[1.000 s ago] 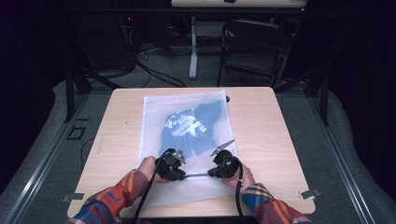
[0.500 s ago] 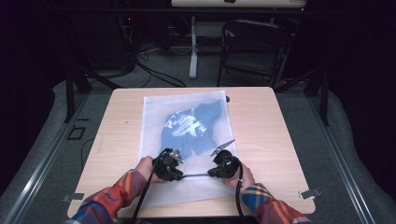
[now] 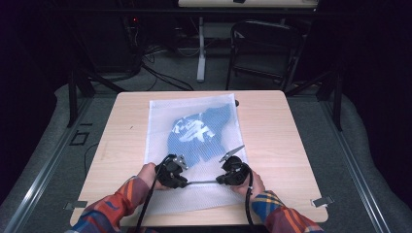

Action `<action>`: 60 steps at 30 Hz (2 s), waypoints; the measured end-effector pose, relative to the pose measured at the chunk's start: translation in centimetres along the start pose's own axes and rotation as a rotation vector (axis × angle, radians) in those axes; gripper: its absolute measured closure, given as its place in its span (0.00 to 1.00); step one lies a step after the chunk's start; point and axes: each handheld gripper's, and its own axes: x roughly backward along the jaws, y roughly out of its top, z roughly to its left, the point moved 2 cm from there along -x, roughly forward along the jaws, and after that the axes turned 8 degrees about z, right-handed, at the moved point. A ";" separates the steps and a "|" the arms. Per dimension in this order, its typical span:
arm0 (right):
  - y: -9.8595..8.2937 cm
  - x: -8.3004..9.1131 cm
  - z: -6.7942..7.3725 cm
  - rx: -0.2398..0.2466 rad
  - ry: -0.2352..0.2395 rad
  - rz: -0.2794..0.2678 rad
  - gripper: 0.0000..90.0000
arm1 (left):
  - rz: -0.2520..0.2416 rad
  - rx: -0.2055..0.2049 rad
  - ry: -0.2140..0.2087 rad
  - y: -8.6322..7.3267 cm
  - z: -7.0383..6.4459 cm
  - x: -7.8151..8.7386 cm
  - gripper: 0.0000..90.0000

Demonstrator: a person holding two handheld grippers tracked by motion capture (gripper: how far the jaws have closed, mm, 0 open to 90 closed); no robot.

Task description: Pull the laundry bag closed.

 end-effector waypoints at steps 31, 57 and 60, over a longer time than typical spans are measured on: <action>3.8 -2.5 3.5 0.082 0.002 0.022 0.99 | -0.023 0.024 0.001 0.1 0.2 -0.3 0.91; 3.5 -2.5 3.2 0.080 0.019 -0.004 0.99 | -0.011 0.025 0.029 -0.9 0.1 0.2 0.91; 3.5 -2.6 3.2 0.077 0.019 -0.010 0.99 | -0.008 0.023 0.030 -1.0 0.1 0.3 0.91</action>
